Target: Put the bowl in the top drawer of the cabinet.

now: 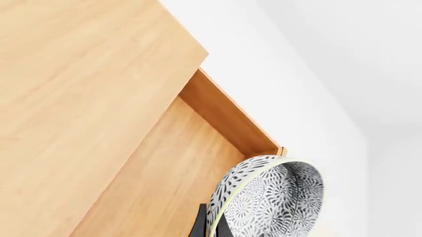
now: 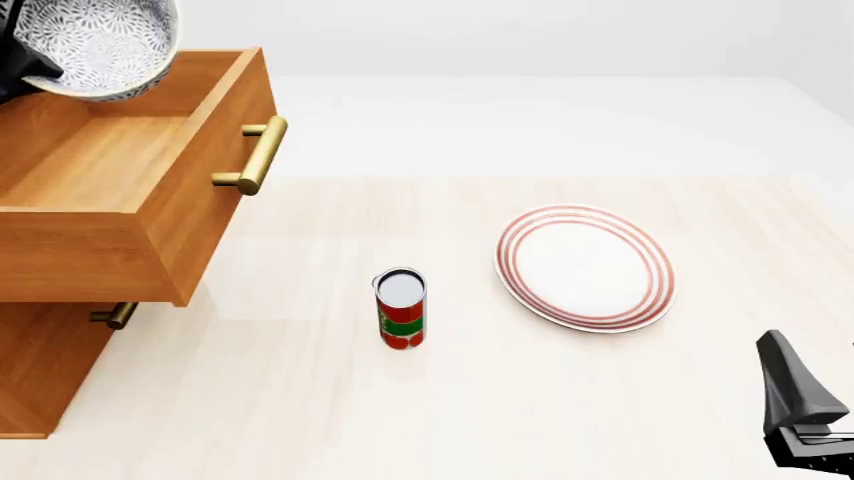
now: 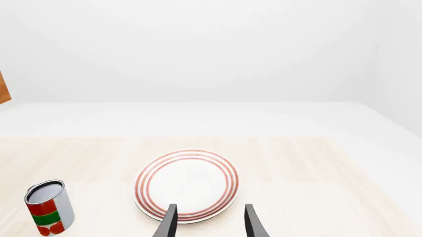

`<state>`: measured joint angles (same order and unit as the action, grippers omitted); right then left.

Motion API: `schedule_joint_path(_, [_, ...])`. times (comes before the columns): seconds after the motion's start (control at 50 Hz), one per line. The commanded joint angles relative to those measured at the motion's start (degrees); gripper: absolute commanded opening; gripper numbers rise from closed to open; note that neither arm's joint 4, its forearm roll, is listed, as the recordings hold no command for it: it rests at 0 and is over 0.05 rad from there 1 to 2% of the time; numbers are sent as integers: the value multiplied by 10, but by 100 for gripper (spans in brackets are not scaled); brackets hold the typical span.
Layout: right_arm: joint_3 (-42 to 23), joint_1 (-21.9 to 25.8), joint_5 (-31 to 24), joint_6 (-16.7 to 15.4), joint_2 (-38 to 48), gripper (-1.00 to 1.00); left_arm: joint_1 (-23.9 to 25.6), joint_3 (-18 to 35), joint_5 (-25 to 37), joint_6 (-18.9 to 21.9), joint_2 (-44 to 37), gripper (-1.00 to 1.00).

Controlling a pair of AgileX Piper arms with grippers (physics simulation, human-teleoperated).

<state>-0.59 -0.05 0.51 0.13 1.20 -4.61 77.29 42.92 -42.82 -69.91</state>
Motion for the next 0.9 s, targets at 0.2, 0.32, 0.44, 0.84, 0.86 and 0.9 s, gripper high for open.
schedule_joint_path(0.2, [0, 0, 0, 0, 0, 100, -12, -4, 2, 18, -7, -100])
schedule_joint_path(0.32, [0, 0, 0, 0, 0, 100, -13, -7, 2, 23, -7, -100])
schedule_joint_path(0.44, [0, 0, 0, 0, 0, 100, -16, -7, 3, 25, -7, -100])
schedule_joint_path(0.84, [0, 0, 0, 0, 0, 100, -20, -20, 2, 35, -8, -100])
schedule_joint_path(0.86, [0, 0, 0, 0, 0, 100, -20, -20, 2, 35, -8, -100])
schedule_joint_path(0.9, [0, 0, 0, 0, 0, 100, -20, -20, 2, 36, -10, -100])
